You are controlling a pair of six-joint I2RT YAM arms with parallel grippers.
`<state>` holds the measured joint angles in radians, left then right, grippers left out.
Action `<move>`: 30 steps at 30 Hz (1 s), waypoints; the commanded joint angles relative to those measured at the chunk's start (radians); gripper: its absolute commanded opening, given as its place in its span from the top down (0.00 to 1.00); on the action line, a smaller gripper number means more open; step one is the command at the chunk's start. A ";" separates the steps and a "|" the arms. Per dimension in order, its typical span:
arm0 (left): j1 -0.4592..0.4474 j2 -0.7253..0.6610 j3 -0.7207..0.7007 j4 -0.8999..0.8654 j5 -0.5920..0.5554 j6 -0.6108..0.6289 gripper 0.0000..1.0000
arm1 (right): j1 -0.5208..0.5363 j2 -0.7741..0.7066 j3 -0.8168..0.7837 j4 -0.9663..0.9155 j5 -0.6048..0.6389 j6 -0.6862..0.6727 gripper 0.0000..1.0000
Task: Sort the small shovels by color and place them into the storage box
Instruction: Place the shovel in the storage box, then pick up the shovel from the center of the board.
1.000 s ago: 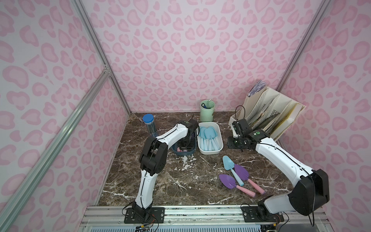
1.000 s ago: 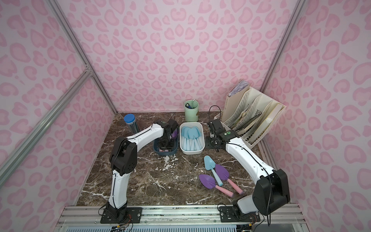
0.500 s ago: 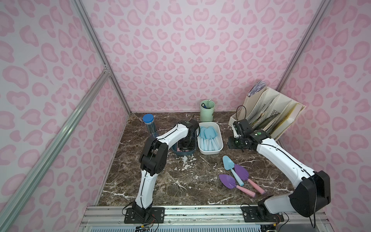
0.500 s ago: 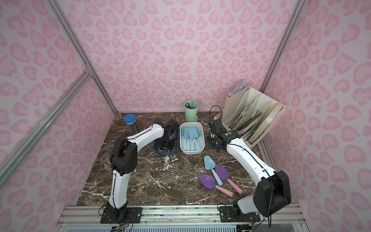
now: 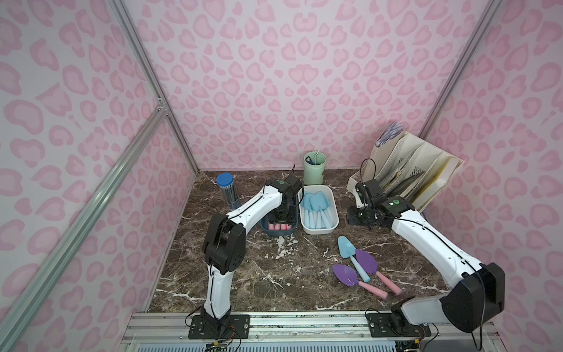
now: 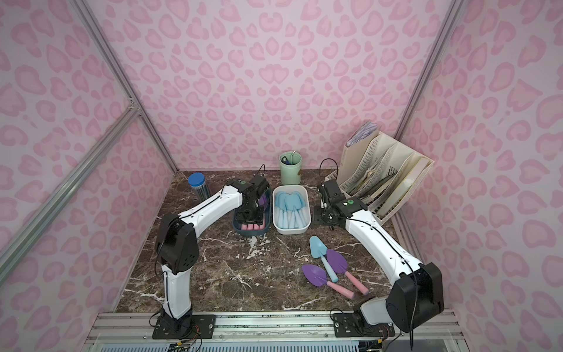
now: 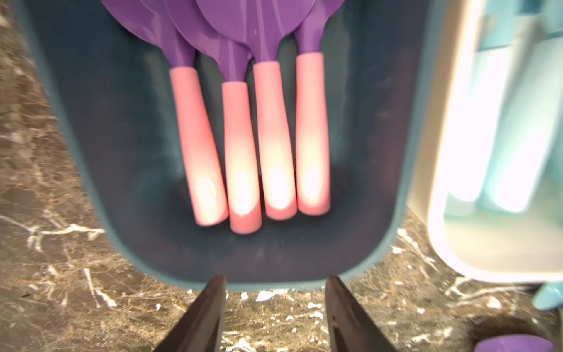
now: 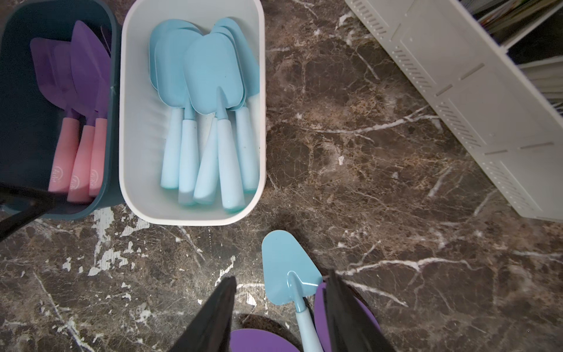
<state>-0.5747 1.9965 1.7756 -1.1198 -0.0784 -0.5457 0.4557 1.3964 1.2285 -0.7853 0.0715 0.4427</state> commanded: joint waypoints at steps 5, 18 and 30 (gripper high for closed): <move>-0.014 -0.153 -0.032 -0.040 -0.040 -0.026 0.34 | 0.001 -0.041 -0.038 -0.035 -0.029 0.054 0.46; -0.024 -0.382 -0.228 -0.055 -0.100 -0.075 0.30 | 0.119 -0.099 -0.247 -0.089 -0.080 0.230 0.37; -0.022 -0.438 -0.368 -0.031 -0.103 -0.101 0.30 | 0.168 -0.147 -0.428 -0.035 -0.069 0.367 0.34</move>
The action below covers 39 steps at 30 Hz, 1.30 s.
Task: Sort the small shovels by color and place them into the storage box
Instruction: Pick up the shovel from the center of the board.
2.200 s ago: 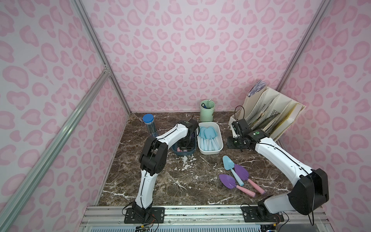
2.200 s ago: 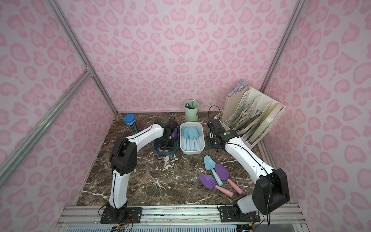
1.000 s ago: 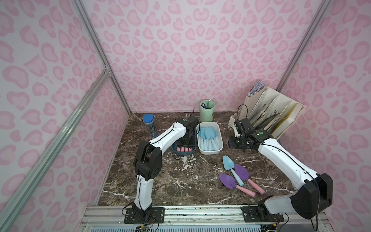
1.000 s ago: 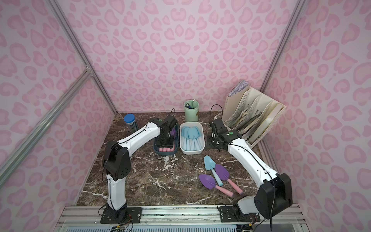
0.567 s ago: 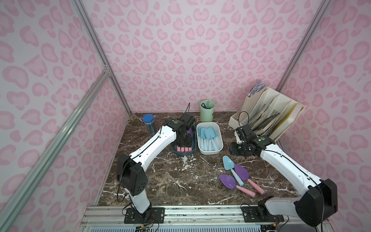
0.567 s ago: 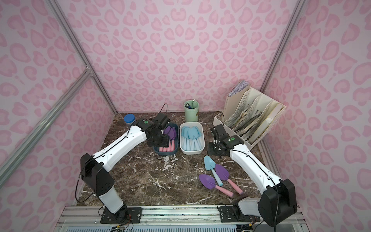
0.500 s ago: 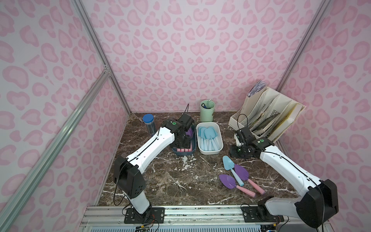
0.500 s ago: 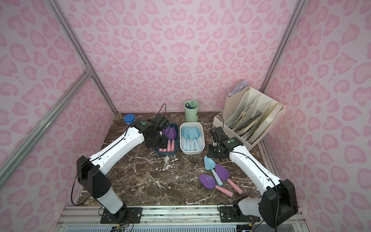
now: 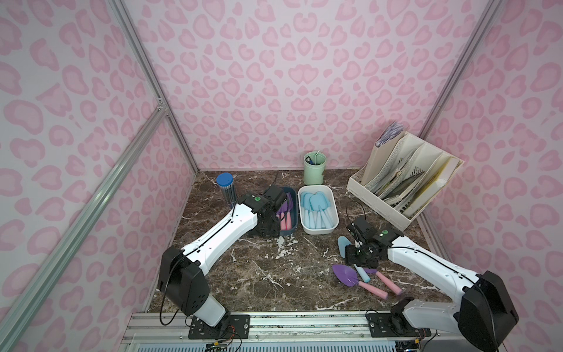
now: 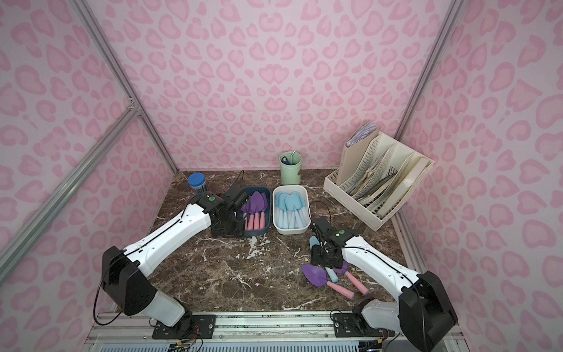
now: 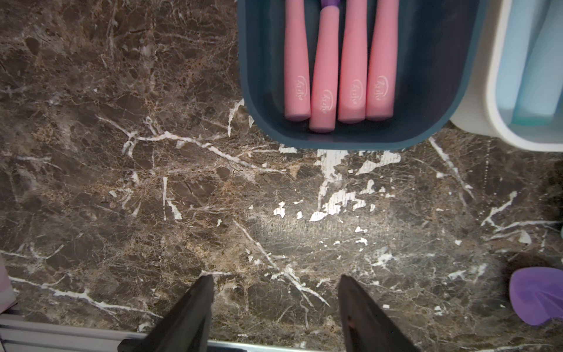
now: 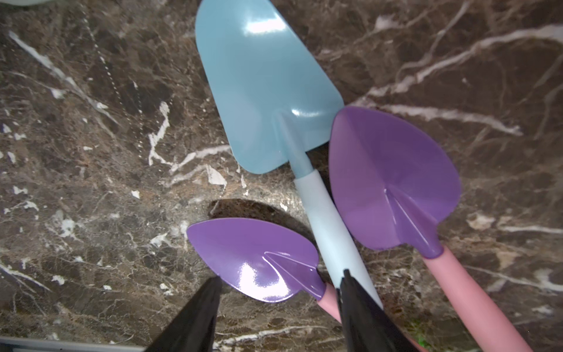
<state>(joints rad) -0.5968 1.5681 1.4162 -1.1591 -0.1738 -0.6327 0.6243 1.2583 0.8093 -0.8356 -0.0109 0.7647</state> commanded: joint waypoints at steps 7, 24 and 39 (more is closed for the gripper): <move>0.001 0.011 0.000 0.005 -0.006 -0.007 0.31 | -0.028 -0.011 -0.045 0.014 0.010 0.044 0.35; 0.006 0.023 -0.043 0.022 0.014 -0.002 0.33 | -0.068 -0.011 -0.109 0.015 0.006 0.001 0.36; 0.011 0.013 -0.034 0.006 0.010 0.004 0.35 | -0.068 -0.007 -0.143 0.013 -0.004 -0.021 0.41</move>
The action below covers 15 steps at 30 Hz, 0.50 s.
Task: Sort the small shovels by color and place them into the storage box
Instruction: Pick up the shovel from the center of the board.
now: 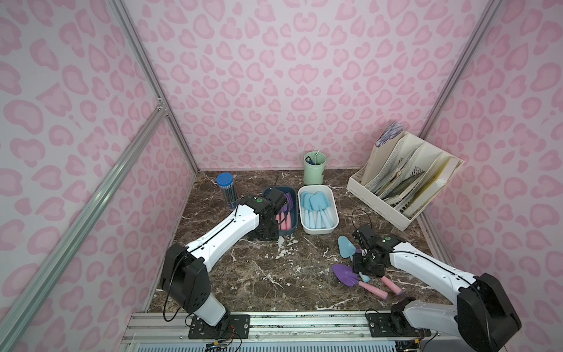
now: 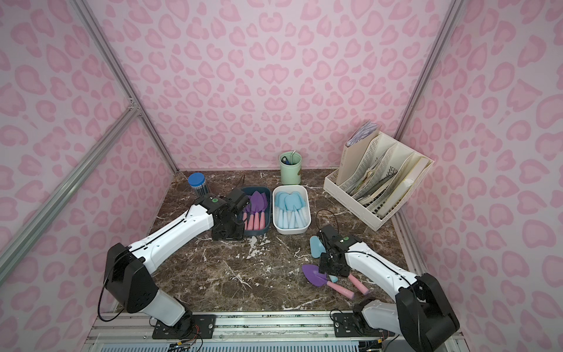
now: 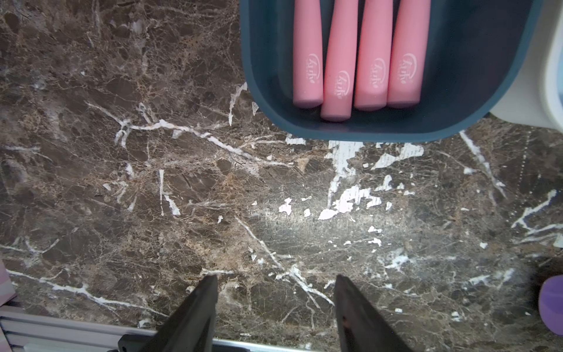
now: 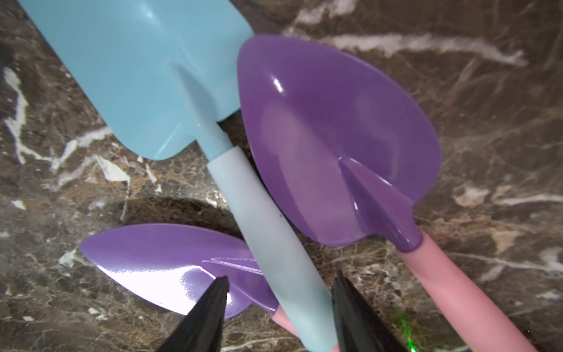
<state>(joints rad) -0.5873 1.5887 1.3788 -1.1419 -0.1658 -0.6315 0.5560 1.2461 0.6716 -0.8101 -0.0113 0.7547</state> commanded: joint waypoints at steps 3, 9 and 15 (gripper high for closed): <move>0.001 -0.009 0.004 -0.015 0.002 0.003 0.35 | 0.004 0.006 -0.016 -0.008 -0.006 -0.014 0.41; 0.001 -0.006 0.006 -0.015 0.004 0.004 0.35 | 0.010 0.006 -0.024 -0.001 -0.011 -0.020 0.43; 0.001 -0.003 0.009 -0.018 0.002 0.005 0.36 | 0.012 0.014 -0.029 0.010 -0.016 -0.026 0.45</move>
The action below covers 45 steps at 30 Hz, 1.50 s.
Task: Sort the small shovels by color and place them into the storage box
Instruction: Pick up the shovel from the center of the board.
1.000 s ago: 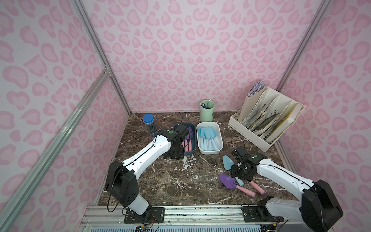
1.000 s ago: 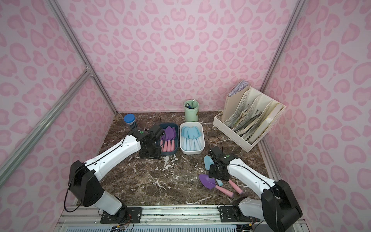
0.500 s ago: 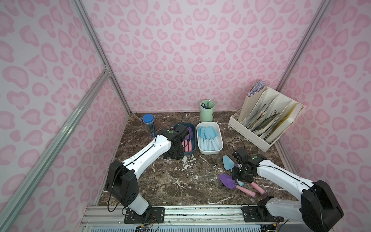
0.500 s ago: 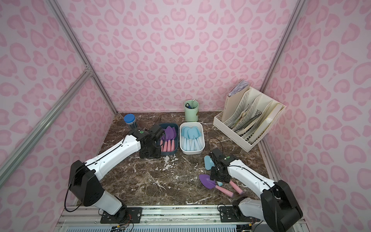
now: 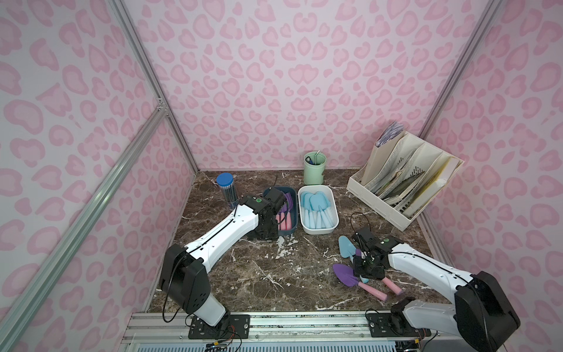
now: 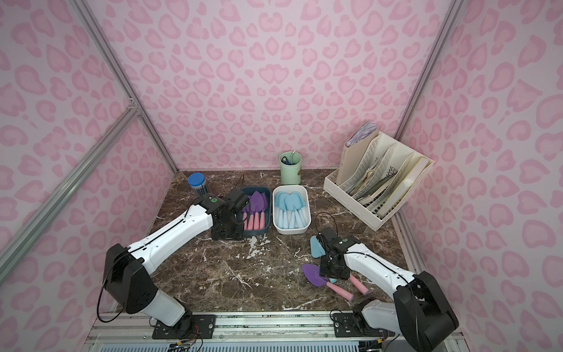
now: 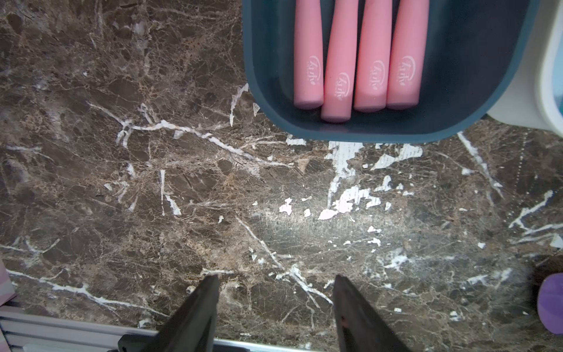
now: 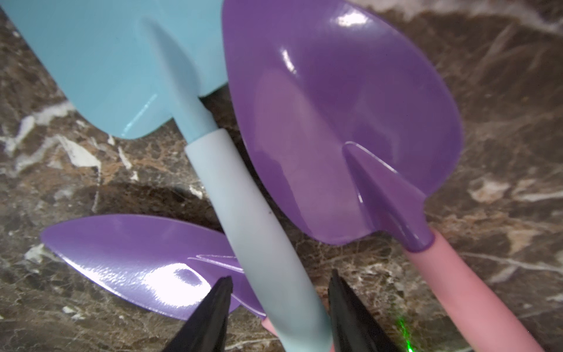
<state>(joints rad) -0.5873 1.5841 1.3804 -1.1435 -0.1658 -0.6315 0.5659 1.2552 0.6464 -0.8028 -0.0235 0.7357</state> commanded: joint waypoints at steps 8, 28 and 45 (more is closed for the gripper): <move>0.003 0.002 0.006 -0.016 -0.001 0.006 0.36 | 0.003 0.026 0.005 0.017 -0.003 -0.019 0.50; 0.014 0.024 0.012 -0.005 0.007 0.018 0.37 | 0.004 0.052 0.032 0.022 0.000 -0.046 0.71; 0.021 0.021 0.011 -0.007 0.005 0.019 0.38 | 0.015 0.106 0.101 0.045 -0.017 -0.084 0.79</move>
<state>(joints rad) -0.5686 1.6077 1.3895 -1.1450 -0.1623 -0.6239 0.5777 1.3544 0.7319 -0.7635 -0.0383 0.6582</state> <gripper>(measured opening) 0.621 0.290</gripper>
